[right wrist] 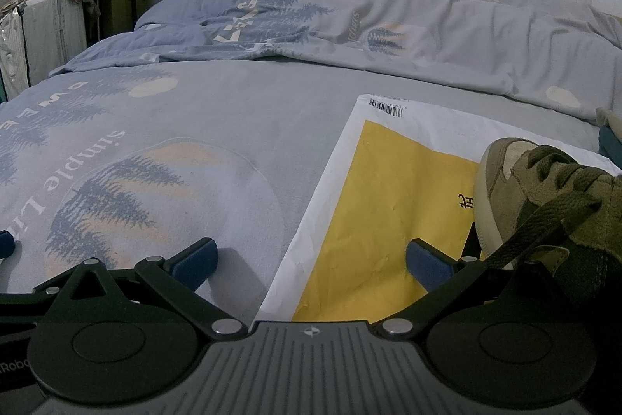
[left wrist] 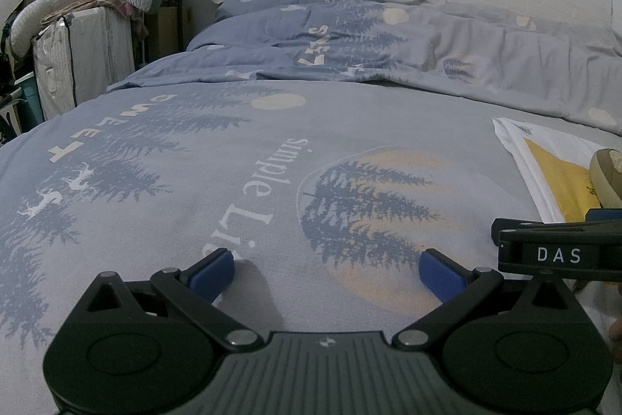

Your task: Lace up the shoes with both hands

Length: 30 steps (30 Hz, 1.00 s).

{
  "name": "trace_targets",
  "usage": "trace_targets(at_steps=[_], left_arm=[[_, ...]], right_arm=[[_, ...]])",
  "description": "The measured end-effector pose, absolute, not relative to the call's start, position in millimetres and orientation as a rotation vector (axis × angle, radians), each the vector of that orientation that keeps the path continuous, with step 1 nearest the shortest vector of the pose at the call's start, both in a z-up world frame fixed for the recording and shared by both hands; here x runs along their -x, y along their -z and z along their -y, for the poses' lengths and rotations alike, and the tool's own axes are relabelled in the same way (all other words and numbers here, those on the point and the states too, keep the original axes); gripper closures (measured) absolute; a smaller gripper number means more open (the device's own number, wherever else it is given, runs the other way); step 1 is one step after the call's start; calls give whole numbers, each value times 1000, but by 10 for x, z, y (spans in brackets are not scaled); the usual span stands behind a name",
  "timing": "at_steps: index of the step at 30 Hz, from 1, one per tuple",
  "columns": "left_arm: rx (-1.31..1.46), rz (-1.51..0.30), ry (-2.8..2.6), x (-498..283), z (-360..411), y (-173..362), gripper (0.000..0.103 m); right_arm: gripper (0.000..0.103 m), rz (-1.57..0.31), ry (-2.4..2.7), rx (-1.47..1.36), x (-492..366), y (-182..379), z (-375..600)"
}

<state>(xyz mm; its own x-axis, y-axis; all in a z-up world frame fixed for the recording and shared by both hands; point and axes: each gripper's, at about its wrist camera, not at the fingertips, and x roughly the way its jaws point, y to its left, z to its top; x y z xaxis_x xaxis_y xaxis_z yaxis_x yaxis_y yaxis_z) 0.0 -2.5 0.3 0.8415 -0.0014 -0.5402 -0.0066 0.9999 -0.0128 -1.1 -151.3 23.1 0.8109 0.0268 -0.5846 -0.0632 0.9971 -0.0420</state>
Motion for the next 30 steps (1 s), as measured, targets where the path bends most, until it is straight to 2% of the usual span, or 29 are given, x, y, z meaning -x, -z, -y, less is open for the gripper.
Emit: trace_targets(at_steps=[30], left_arm=[[14, -572, -3, 25, 24, -13, 0]], right_arm=[[0, -623, -48, 60, 16, -233, 1495]])
